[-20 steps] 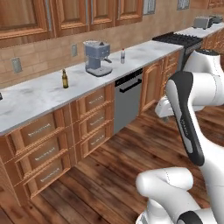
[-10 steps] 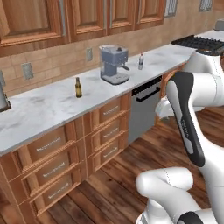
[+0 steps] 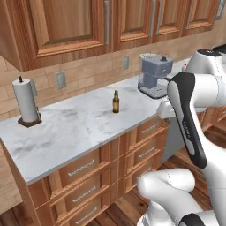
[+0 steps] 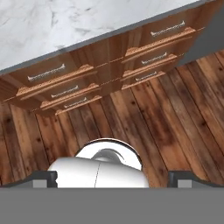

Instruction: Place the drinks on the dining counter in a tight cluster.

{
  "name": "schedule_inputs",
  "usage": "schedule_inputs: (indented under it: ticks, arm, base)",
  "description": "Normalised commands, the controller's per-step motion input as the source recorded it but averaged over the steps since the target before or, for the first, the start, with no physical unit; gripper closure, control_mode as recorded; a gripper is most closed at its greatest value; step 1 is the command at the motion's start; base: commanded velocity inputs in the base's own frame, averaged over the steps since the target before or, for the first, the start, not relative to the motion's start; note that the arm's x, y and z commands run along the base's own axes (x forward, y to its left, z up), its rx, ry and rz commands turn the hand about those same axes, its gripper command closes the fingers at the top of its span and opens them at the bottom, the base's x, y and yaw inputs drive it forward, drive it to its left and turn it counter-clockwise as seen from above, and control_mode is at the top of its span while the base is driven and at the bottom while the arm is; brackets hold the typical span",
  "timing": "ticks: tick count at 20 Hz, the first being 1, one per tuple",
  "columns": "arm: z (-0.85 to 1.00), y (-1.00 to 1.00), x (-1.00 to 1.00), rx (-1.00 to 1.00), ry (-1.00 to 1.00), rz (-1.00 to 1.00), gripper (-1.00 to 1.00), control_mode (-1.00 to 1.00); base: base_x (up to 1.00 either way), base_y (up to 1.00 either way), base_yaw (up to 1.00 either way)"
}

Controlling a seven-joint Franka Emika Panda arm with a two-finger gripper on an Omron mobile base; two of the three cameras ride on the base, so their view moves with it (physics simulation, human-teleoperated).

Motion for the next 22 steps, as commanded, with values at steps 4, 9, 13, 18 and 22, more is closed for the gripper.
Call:
schedule_inputs:
  ticks: [4, 9, 13, 18, 22]
  arm:
    - [0.00, 0.00, 0.00, 0.00, 0.00, 0.00, -1.00, 1.00]
    - [0.00, 0.00, 0.00, 0.00, 0.00, 0.00, -1.00, 1.00]
    - [0.00, 0.00, 0.00, 0.00, 0.00, 0.00, -1.00, 1.00]
    - [0.00, 0.00, 0.00, 0.00, 0.00, 0.00, -1.00, 1.00]
    - [0.00, 0.00, 0.00, 0.00, 0.00, 0.00, -1.00, 1.00]
  base:
    - [0.61, -0.01, 0.38]
    - [0.49, -0.24, 0.25]
    - [0.38, -0.38, 0.14]
    - [0.38, -0.34, 0.08]
    - [0.40, -0.09, 0.06]
